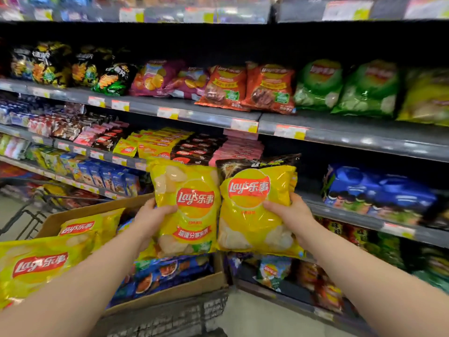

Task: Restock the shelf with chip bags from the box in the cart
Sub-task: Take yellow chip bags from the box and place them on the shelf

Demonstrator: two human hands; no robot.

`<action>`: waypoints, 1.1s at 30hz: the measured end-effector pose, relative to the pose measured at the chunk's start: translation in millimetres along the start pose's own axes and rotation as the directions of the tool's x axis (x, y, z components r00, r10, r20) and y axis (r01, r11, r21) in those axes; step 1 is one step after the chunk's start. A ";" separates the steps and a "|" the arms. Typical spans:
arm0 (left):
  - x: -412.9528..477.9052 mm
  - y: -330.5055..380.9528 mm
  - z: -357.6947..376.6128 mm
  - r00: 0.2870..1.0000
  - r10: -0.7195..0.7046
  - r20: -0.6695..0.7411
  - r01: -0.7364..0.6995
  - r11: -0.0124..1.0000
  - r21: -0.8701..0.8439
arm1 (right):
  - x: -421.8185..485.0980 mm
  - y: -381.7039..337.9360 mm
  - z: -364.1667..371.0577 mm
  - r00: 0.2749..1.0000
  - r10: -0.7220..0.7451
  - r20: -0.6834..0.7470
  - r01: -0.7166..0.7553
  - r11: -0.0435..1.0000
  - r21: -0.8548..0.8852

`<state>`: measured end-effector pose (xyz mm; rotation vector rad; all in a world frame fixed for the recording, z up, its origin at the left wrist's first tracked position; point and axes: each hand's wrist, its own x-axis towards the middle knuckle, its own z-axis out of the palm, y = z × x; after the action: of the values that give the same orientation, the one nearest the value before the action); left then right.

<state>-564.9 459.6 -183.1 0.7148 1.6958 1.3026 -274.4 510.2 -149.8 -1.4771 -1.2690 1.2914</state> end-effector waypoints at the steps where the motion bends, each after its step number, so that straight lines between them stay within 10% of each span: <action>1: -8.3 4.0 18.7 1.000 0.010 0.029 -0.010 1.000 -0.010 | -5.5 0.3 -20.9 1.000 -0.004 -0.019 0.004 1.000 0.014; 16: -140.6 34.7 283.6 0.919 0.155 0.363 -0.140 0.988 -0.067 | -97.8 20.1 -316.0 0.937 -0.037 -0.347 0.066 0.995 0.073; 33: -135.5 139.1 487.2 0.777 0.288 0.560 -0.230 0.958 -0.173 | -56.8 3.2 -492.3 0.800 -0.091 -0.593 0.222 0.963 0.152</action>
<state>-80.0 612.5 -54.2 1.1861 1.0512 1.1712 211.0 479.8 -54.8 -1.4215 -0.7920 0.7407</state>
